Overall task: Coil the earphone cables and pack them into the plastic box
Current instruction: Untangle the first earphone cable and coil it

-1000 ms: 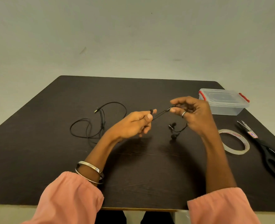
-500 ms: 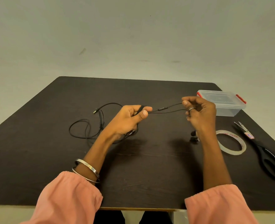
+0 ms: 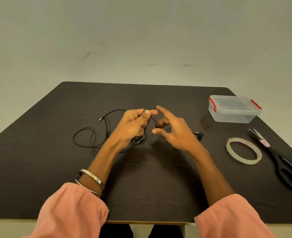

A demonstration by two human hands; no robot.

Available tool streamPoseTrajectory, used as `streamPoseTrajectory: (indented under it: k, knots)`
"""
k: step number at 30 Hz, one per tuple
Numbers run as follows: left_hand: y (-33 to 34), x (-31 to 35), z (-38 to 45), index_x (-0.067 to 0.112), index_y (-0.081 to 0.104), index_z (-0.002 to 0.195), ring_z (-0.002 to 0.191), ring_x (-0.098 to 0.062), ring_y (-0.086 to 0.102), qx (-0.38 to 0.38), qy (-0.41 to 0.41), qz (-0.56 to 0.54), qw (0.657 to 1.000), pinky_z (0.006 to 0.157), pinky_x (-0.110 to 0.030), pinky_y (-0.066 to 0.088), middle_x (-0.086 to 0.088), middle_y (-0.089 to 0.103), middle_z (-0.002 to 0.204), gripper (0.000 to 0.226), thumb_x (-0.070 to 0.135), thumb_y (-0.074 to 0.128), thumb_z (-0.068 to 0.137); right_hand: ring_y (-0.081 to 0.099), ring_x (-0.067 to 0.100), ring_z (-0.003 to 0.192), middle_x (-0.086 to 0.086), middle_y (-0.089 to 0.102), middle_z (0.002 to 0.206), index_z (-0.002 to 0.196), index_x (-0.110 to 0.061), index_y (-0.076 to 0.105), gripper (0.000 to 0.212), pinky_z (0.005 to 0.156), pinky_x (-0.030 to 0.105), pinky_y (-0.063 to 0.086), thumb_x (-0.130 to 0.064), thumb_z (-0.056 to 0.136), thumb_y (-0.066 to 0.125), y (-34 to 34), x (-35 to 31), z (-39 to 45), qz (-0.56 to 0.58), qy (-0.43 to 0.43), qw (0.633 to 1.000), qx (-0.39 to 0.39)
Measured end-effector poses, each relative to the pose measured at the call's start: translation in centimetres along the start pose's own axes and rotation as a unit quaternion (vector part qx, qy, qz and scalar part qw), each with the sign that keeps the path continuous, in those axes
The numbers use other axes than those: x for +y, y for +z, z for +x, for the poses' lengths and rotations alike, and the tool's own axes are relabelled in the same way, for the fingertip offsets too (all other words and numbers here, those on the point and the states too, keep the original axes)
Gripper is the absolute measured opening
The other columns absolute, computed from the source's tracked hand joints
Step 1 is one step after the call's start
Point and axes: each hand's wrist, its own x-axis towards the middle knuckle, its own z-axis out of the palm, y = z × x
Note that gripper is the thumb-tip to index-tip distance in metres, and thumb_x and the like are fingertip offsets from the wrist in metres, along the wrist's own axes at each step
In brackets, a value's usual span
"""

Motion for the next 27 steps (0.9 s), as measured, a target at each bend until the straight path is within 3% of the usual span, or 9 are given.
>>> streamPoseTrajectory:
  k: [2, 4, 6, 9, 13, 20, 24, 27]
  knots:
    - [-0.1, 0.0, 0.0, 0.009, 0.064, 0.115, 0.043, -0.005, 0.021, -0.006, -0.007, -0.007, 1.000, 0.041, -0.021, 0.021, 0.009, 0.029, 0.052, 0.033, 0.027, 0.041, 0.101, 0.064, 0.015, 0.085, 0.000, 0.068, 0.084, 0.130, -0.016, 0.056, 0.044, 0.088, 0.036, 0.050, -0.018, 0.088, 0.067, -0.6, -0.1, -0.1, 0.064, -0.004, 0.997, 0.050]
    - [0.1, 0.1, 0.0, 0.007, 0.062, 0.118, 0.044, -0.005, 0.021, -0.018, -0.039, -0.024, 0.999, 0.043, -0.023, 0.021, 0.008, 0.030, 0.053, 0.040, 0.034, 0.036, 0.102, 0.064, 0.010, 0.074, 0.002, 0.069, 0.082, 0.109, -0.014, 0.068, 0.020, 0.073, 0.028, 0.054, -0.011, 0.090, 0.063, -1.7, -0.3, -0.4, 0.165, -0.003, 0.977, 0.132]
    - [0.6, 0.2, -0.2, 0.005, 0.059, 0.121, 0.045, -0.005, 0.023, -0.044, -0.083, -0.035, 0.995, 0.044, -0.021, 0.025, 0.007, 0.033, 0.055, 0.055, 0.045, 0.028, 0.100, 0.064, 0.011, 0.072, 0.003, 0.069, 0.085, 0.100, -0.012, 0.070, 0.015, 0.063, 0.021, 0.053, -0.006, 0.091, 0.060, -2.5, -0.4, -0.7, 0.250, -0.005, 0.949, 0.191]
    - [1.3, 0.1, -0.4, 0.008, 0.058, 0.122, 0.045, -0.006, 0.025, -0.115, -0.108, -0.006, 0.988, 0.047, -0.023, 0.034, 0.002, 0.038, 0.061, 0.072, 0.059, 0.016, 0.094, 0.060, 0.013, 0.066, 0.004, 0.067, 0.083, 0.098, -0.012, 0.070, 0.014, 0.049, 0.023, 0.051, -0.006, 0.092, 0.059, -2.8, -0.6, -0.9, 0.251, -0.017, 0.946, 0.203]
    - [1.6, 0.0, -0.7, 0.008, 0.057, 0.125, 0.049, -0.008, 0.028, -0.176, -0.132, -0.029, 0.975, 0.050, -0.024, 0.036, -0.002, 0.049, 0.068, 0.078, 0.063, 0.016, 0.089, 0.059, 0.005, 0.062, 0.002, 0.069, 0.084, 0.097, -0.010, 0.070, 0.012, 0.051, 0.017, 0.048, -0.005, 0.089, 0.063, -2.8, -0.6, -0.8, 0.247, -0.026, 0.942, 0.228]
    - [1.4, 0.3, -1.1, -0.001, 0.057, 0.123, 0.050, -0.008, 0.033, -0.211, -0.111, -0.156, 0.959, 0.052, -0.024, 0.037, -0.009, 0.058, 0.076, 0.053, 0.039, 0.028, 0.101, 0.063, 0.003, 0.069, 0.001, 0.071, 0.082, 0.093, -0.013, 0.070, 0.010, 0.054, 0.015, 0.046, -0.007, 0.085, 0.068, -2.8, 0.2, -0.5, 0.267, 0.021, 0.933, 0.242]
    - [1.1, 0.6, -1.2, -0.002, 0.057, 0.115, 0.057, -0.015, 0.050, -0.206, -0.092, -0.241, 0.944, 0.052, -0.025, 0.043, -0.010, 0.057, 0.073, 0.040, 0.026, 0.033, 0.101, 0.049, 0.003, 0.049, 0.007, 0.067, 0.071, 0.088, -0.010, 0.072, 0.006, 0.045, 0.016, 0.038, -0.014, 0.086, 0.068, -2.5, 0.4, -0.5, 0.265, 0.056, 0.941, 0.202]
    - [1.0, 0.8, -1.1, -0.002, 0.055, 0.114, 0.059, -0.019, 0.055, -0.166, -0.064, -0.275, 0.945, 0.048, -0.023, 0.039, -0.007, 0.055, 0.068, 0.035, 0.020, 0.032, 0.100, 0.045, 0.001, 0.044, 0.008, 0.064, 0.066, 0.091, -0.007, 0.071, 0.009, 0.042, 0.013, 0.035, -0.011, 0.089, 0.064, -2.0, 0.3, -0.4, 0.273, 0.066, 0.949, 0.144]
